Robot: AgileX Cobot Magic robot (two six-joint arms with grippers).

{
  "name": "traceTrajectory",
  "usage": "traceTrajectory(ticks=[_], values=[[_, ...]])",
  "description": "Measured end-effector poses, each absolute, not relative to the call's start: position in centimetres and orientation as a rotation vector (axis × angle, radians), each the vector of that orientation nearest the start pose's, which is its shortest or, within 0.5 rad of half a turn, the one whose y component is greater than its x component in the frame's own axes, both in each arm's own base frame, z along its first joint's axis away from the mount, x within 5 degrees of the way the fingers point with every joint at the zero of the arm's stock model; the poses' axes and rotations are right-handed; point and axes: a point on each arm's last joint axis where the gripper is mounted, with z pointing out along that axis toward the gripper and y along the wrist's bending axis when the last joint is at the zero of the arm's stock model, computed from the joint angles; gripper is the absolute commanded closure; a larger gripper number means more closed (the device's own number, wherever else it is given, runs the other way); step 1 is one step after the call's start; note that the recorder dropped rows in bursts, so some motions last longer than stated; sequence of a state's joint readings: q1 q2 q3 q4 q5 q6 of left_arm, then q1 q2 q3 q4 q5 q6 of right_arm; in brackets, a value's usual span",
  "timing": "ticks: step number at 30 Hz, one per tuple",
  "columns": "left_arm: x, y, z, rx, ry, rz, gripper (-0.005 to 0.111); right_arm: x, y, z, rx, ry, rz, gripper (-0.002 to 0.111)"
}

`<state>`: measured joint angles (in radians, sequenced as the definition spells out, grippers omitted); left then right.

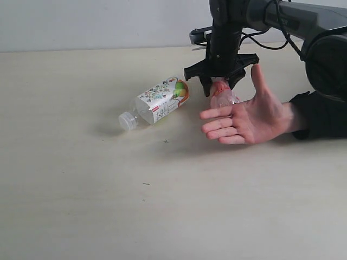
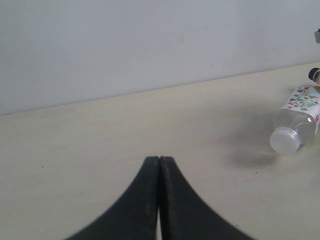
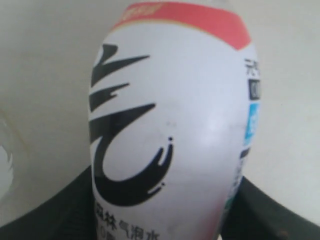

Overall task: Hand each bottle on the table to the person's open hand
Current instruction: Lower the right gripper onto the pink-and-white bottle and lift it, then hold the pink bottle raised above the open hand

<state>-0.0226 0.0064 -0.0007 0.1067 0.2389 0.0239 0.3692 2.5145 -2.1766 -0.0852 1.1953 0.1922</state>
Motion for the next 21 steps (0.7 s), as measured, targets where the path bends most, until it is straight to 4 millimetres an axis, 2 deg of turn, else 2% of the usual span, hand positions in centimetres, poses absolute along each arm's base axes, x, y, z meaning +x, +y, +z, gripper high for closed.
traceTrajectory(ticks=[3,6,8,14,21], values=[[5.6,0.1,19.2,0.111,1.724,0.099,0.106,48.1,17.8,12.7,-0.304,2.963,-0.056,0.108],[5.6,0.1,19.2,0.111,1.724,0.099,0.106,48.5,18.0,13.5,-0.3,2.906,-0.03,0.108],[5.6,0.1,19.2,0.111,1.724,0.099,0.106,48.7,18.1,14.7,-0.296,2.855,-0.012,0.108],[5.6,0.1,19.2,0.111,1.724,0.099,0.106,48.7,17.1,21.1,-0.321,2.673,-0.103,0.108],[5.6,0.1,19.2,0.111,1.724,0.099,0.106,46.8,16.2,28.5,-0.33,2.544,-0.098,0.108]])
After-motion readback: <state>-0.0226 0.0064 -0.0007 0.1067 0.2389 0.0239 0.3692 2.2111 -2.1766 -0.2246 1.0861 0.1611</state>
